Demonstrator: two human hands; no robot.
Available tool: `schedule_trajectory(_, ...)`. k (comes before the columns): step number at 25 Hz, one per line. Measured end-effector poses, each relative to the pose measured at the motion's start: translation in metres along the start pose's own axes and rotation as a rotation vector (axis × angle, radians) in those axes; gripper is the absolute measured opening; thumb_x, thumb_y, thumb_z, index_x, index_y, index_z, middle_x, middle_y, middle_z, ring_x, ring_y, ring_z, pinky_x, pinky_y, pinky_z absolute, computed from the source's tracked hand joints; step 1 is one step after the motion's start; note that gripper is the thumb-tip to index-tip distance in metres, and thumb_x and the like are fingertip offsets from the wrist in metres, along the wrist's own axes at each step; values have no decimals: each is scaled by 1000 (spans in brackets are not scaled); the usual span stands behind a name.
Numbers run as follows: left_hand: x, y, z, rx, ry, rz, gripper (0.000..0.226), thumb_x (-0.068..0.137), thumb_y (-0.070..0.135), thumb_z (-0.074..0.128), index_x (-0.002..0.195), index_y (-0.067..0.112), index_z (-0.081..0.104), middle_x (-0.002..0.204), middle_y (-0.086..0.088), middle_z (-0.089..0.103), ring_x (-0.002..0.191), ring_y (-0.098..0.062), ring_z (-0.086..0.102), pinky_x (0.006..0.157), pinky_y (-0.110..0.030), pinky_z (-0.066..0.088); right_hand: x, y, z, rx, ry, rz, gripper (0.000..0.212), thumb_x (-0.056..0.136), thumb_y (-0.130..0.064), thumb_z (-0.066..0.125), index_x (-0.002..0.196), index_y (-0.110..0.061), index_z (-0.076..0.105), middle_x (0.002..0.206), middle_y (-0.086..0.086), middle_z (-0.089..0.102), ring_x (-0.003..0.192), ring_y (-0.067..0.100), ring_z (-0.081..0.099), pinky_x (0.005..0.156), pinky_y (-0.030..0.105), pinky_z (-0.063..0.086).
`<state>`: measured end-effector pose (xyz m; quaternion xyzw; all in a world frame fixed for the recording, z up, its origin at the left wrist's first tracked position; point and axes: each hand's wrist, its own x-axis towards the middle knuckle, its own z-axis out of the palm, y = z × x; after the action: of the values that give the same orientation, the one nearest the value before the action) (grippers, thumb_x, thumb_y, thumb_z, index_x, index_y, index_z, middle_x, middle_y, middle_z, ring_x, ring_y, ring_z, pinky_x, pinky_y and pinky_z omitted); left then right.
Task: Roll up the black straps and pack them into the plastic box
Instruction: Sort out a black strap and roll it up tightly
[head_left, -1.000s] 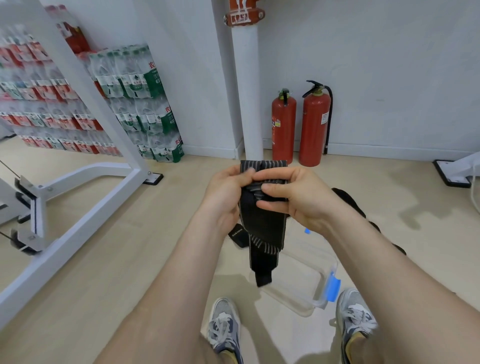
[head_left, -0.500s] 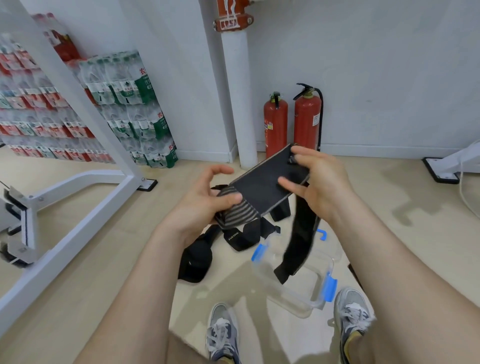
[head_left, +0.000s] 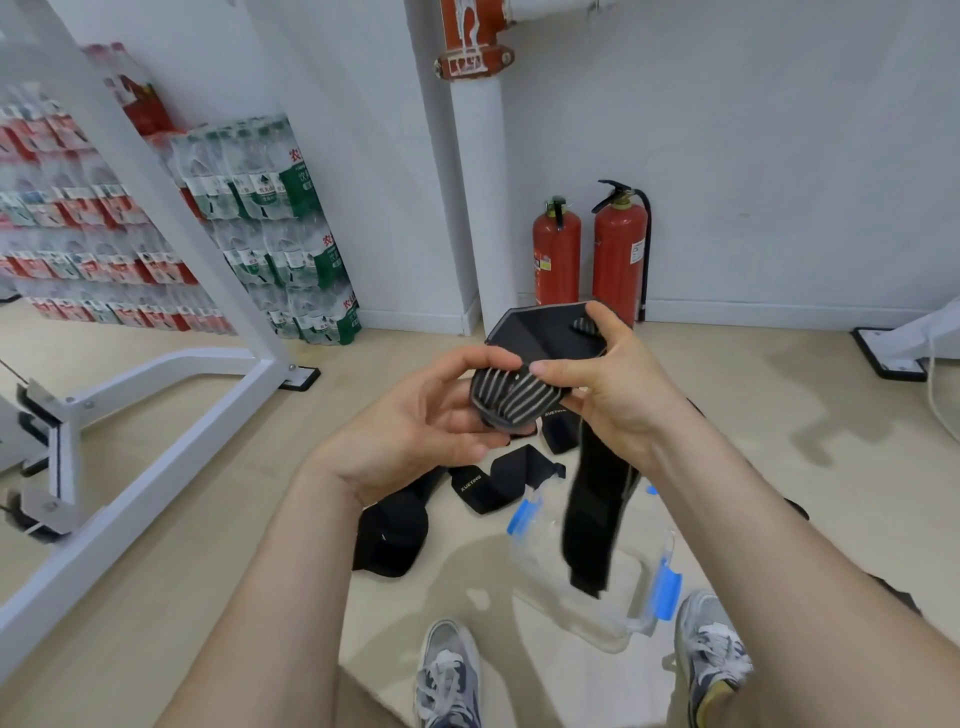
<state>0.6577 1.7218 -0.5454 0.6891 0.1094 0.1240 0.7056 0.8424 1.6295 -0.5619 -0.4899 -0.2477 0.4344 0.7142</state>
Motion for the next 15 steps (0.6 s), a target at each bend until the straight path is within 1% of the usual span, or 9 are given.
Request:
schedule_trajectory(1,-2,1,-1,29,-10,-10,70,77,-28,53,128,20,55,115,-13,70,108,-31,69,93,-33,55,-1,-2,-1,4,-11,15,103,72,17,72,156,-17,23,145,9,49,103,21,70,71,28,59)
schedule_trajectory(3,0,3,1,126,90,7,69,81,-27,54,126,26,59,109,-13,73,100,-29,72,84,-31,58,-3,-6,-1,24,-69,56,98,70,17,72,153,-14,30,142,12,53,102,23,71,69,28,58)
schedule_trajectory(5,3,5,7,209,224,51,58,84,-22,59,120,23,64,104,-9,76,93,-23,73,75,-28,58,-5,-7,-1,6,-131,97,98,68,16,72,152,-15,33,137,12,57,101,23,71,68,28,58)
schedule_trajectory(8,5,9,11,287,357,91,35,84,-13,65,98,18,74,93,3,78,88,-9,72,74,-18,55,-9,-5,1,-64,-192,128,92,75,18,67,153,-16,30,124,7,65,95,22,72,70,30,58)
schedule_trajectory(9,5,11,12,303,391,83,29,84,-9,66,92,17,75,86,5,77,82,-5,71,72,-16,54,-9,-4,1,-82,-200,128,92,77,18,66,154,-16,29,122,6,66,96,22,72,71,30,58)
schedule_trajectory(11,7,10,14,313,459,56,18,84,-6,68,84,11,75,74,6,76,70,-2,69,66,-13,52,-8,-1,3,-127,-200,123,93,79,19,65,154,-18,26,125,7,65,99,27,71,72,30,58)
schedule_trajectory(12,9,9,16,307,502,40,13,84,-4,70,83,8,75,71,5,75,66,-2,67,65,-13,52,-7,1,4,-151,-203,116,95,79,20,65,155,-20,25,126,9,64,103,33,70,75,32,58)
schedule_trajectory(13,12,6,16,288,548,21,8,84,-1,71,82,7,75,69,3,74,64,-3,68,64,-15,53,-6,5,6,-171,-206,108,99,77,22,64,155,-24,24,126,17,63,110,41,66,80,36,56)
schedule_trajectory(15,16,4,16,217,641,-15,4,83,7,75,82,8,72,70,-3,74,63,-9,70,61,-19,55,-5,9,9,-168,-214,84,103,72,23,58,154,-30,25,128,39,52,121,54,51,88,44,52)
